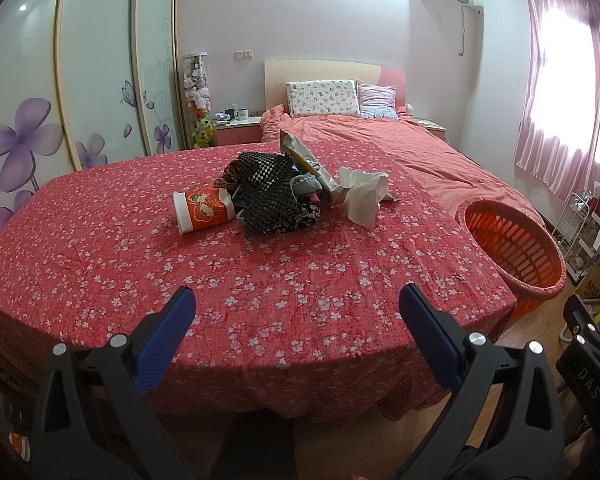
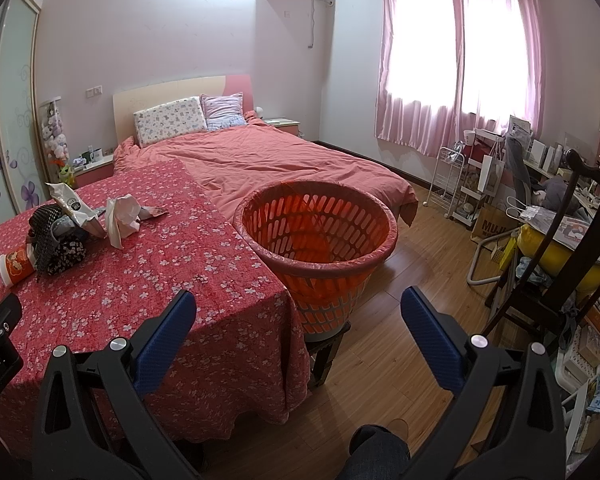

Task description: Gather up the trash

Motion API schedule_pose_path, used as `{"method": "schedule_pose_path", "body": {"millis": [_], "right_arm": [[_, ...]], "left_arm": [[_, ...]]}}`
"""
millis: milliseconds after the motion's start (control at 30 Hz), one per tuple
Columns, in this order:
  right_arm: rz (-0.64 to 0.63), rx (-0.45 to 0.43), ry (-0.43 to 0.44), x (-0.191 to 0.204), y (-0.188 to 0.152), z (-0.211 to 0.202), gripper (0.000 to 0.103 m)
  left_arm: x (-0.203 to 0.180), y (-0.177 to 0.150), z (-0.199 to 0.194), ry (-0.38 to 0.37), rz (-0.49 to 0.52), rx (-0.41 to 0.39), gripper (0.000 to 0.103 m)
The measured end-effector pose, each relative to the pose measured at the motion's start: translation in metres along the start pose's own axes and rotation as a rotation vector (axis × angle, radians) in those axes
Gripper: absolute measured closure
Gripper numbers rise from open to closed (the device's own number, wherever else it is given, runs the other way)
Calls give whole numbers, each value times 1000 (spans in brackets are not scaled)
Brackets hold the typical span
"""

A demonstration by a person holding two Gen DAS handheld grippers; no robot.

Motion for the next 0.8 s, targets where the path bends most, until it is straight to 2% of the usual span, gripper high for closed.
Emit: {"method": "schedule_pose_path", "body": {"millis": [533,800], "right_arm": [[-11,15,2,6,1,9,2],[-53,25,36,29,11,21,2]], "left_arm": [[0,-2,7,20,-10,16,4],[34,9,32,40,-56,44,4]]}}
Point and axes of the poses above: each gripper's, at about its wrist camera, not at the fingertips, and z roughly the way its jaws point, x to its left, y to its top, the point moved 3 cm from there along z, roughly the way its jaws point, and after that the axes turned 12 degrees about x, right-handed, at the moved point
